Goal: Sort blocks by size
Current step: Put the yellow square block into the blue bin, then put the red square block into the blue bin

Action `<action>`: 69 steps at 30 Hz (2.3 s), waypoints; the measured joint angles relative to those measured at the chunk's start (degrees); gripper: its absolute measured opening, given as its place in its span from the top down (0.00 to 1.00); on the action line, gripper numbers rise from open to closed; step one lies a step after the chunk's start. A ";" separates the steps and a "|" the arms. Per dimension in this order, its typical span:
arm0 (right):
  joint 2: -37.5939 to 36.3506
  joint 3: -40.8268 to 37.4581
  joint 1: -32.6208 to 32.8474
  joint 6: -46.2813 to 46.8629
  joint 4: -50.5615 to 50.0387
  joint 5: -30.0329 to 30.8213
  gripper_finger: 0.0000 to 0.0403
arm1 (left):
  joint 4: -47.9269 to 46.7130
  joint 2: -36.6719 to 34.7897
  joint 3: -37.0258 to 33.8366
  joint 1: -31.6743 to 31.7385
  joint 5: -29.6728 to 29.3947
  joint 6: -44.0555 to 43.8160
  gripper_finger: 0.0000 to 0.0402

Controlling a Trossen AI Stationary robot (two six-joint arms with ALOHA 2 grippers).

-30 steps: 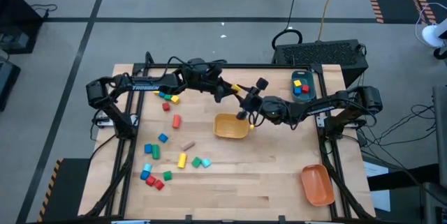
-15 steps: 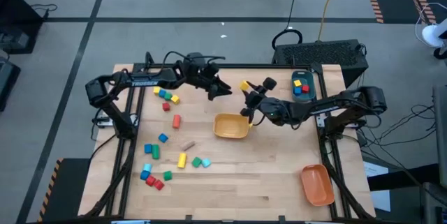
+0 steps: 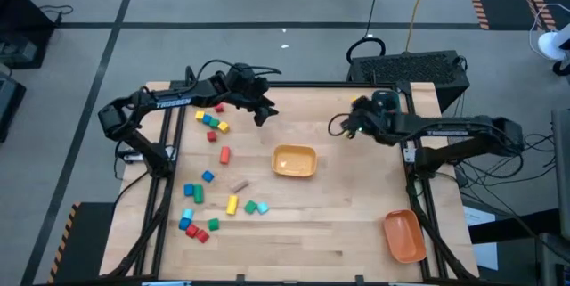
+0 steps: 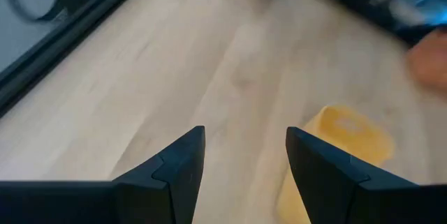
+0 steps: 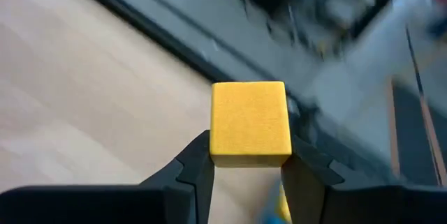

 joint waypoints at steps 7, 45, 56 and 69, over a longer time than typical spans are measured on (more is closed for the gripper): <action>-0.54 -0.02 -8.18 9.78 -15.59 -6.18 0.71 | -6.95 -0.88 0.00 0.00 -8.68 1.46 0.49; 0.55 -9.27 -19.82 1.90 1.23 -11.05 0.42 | -26.56 -0.84 0.00 -0.20 -26.54 4.72 0.49; -5.51 -9.27 -11.90 0.24 5.62 -11.71 0.43 | -33.97 -0.84 -0.07 3.85 -31.98 1.33 0.49; -6.50 -9.27 -6.37 1.77 8.31 -11.86 0.43 | -29.90 -0.77 -6.71 10.41 -42.72 -25.17 0.49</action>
